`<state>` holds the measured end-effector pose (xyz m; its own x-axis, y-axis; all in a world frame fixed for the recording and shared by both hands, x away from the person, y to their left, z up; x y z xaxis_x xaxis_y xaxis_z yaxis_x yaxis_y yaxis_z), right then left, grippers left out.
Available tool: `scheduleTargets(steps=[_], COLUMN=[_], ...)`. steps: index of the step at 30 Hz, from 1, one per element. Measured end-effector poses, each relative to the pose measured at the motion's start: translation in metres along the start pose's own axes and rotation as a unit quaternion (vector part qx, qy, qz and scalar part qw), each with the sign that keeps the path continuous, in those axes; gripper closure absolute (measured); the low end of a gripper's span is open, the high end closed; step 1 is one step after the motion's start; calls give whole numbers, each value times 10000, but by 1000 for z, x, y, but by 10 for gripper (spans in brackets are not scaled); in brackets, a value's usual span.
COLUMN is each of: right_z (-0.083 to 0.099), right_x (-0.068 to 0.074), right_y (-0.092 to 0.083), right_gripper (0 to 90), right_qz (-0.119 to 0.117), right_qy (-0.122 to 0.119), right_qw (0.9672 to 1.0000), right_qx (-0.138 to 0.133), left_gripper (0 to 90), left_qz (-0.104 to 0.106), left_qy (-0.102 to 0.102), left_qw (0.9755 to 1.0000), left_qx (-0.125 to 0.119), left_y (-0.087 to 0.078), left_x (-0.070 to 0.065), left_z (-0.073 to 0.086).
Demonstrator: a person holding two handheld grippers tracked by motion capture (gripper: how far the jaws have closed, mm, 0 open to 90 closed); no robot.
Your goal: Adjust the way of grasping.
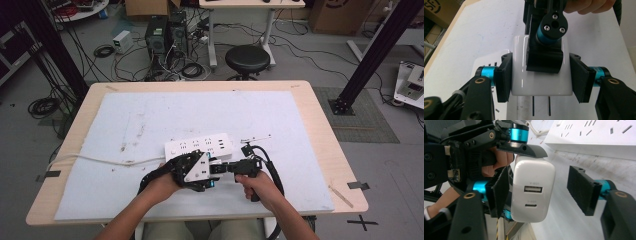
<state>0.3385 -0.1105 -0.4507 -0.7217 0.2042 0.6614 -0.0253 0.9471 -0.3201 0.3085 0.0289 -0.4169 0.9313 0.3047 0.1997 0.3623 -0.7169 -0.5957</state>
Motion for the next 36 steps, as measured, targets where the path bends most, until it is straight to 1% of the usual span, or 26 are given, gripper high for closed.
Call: scheduleTargets(steps=[2,3,6,8,9,10,11,12,13,14,15,16,18,20,21,23,24,26,28,30,31,32,33,35,36], right_z=[0,0,1,1,1,1,1,1,0,0,0,0,0,0,0,0,0,-2,-2,-2,-2,-2,-2,-1,-1], right_x=[0,0,2,2,2,2,3,3,3,3,3,2,2,2,2,1,0,-2,-4,-6,-6,-7,-8,-7,-7], right_y=[0,0,0,0,1,0,0,0,0,-1,-1,-1,-2,-3,-3,-7,-9,-15,-20,-24,-25,-27,-28,-28,-29], right_gripper=[402,402,472,506,545,564,582,589,597,604,608,612,620,627,630,632,633,633,633,633,634,633,634,633,633], right_qz=[-7,-7,-104,-130,-186,-185,-210,-214,-265,-242,-281,-327,-323,-334,-294,-190,-124,-51,41,105,115,174,210,252,290], right_qy=[-15,-15,15,-4,-81,-67,-19,-21,-23,24,82,94,202,182,155,133,126,71,49,23,8,40,6,-74,-97], right_qw=[10000,10000,9999,9999,9998,9998,9997,9997,9996,9997,9995,9994,9992,9992,9994,9997,9998,10000,9999,9999,9999,9998,9998,9996,9995], right_qx=[33,33,66,77,51,67,91,92,51,59,76,59,93,78,66,54,67,-48,-115,-119,-124,-84,-71,-64,-33], left_gripper=[425,425,425,425,425,425,425,425,425,425,425,424,424,418,406,336,313,305,298,291,280,264,258,258,258], left_qz=[-1,-1,-19,-24,-28,-26,-29,-38,-44,-46,-57,-61,-46,-5,-3,-18,-4,20,50,103,120,158,177,201,204], left_qy=[7,7,54,68,78,60,63,84,90,93,109,84,48,-61,-163,-366,-506,-685,-853,-980,-1075,-1219,-1271,-1464,-1529], left_qw=[10000,10000,10000,10000,10000,10000,10000,10000,9999,9999,9999,9999,10000,10000,9999,9993,9987,9976,9961,9947,9936,9918,9910,9878,9867], left_qx=[-10,-10,11,21,29,34,28,21,16,14,23,7,16,-16,-55,-60,-74,-132,-228,-285,-323,-362,-383,-482,-516], left_y=[0,0,1,1,2,2,2,2,2,2,2,2,3,3,3,1,0,-4,-7,-9,-9,-10,-11,-14,-15], left_x=[0,0,0,-1,-1,-1,-1,-1,-1,-1,-1,-1,-1,0,2,5,7,11,13,14,14,15,16,18,19], left_z=[0,0,0,0,0,0,0,0,0,0,0,-1,-1,0,0,2,3,5,7,9,10,12,14,17,19])
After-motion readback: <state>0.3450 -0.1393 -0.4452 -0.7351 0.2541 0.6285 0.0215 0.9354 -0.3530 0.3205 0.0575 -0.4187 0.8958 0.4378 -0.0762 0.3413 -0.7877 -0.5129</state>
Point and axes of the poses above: each handheld gripper's, and its own axes: y roughly forward along the jaws, z roughly out of its underside, x roughly to its left, the point moved 5 cm from there along y, roughly forward along the jaws, and after that the axes turned 14 degrees about -y, right-handed, at the moved point
